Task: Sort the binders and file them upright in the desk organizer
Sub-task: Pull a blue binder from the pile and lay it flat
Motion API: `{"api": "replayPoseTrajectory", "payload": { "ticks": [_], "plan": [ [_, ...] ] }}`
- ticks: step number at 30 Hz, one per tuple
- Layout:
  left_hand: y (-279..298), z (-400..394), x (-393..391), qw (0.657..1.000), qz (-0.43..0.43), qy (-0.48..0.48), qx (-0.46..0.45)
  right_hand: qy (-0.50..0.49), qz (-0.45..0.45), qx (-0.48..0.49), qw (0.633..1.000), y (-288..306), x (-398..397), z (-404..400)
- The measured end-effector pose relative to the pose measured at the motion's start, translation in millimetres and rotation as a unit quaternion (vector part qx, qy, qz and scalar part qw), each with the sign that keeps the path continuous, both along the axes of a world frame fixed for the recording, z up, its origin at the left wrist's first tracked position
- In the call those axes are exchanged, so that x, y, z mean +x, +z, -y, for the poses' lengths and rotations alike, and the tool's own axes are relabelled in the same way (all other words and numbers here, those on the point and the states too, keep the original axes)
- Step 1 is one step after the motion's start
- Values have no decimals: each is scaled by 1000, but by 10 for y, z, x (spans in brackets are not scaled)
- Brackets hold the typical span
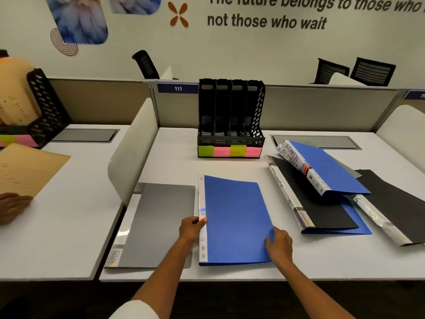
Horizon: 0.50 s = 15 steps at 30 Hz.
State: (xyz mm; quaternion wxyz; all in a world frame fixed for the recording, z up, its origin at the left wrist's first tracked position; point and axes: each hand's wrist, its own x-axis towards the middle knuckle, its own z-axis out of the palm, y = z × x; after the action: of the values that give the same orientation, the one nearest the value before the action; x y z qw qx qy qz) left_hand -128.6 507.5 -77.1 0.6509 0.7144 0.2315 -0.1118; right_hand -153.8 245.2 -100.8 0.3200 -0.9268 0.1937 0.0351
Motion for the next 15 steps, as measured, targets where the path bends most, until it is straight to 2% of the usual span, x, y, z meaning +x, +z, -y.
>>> {"api": "replayPoseTrajectory", "payload": {
  "ticks": [11,15],
  "plan": [
    [-76,50,81,985,6,0,174,41,4,-10,999,-67,-166,26],
    [51,186,90,966,55,-7,254,42,31,-15,999,-57,-173,61]
  ]
}}
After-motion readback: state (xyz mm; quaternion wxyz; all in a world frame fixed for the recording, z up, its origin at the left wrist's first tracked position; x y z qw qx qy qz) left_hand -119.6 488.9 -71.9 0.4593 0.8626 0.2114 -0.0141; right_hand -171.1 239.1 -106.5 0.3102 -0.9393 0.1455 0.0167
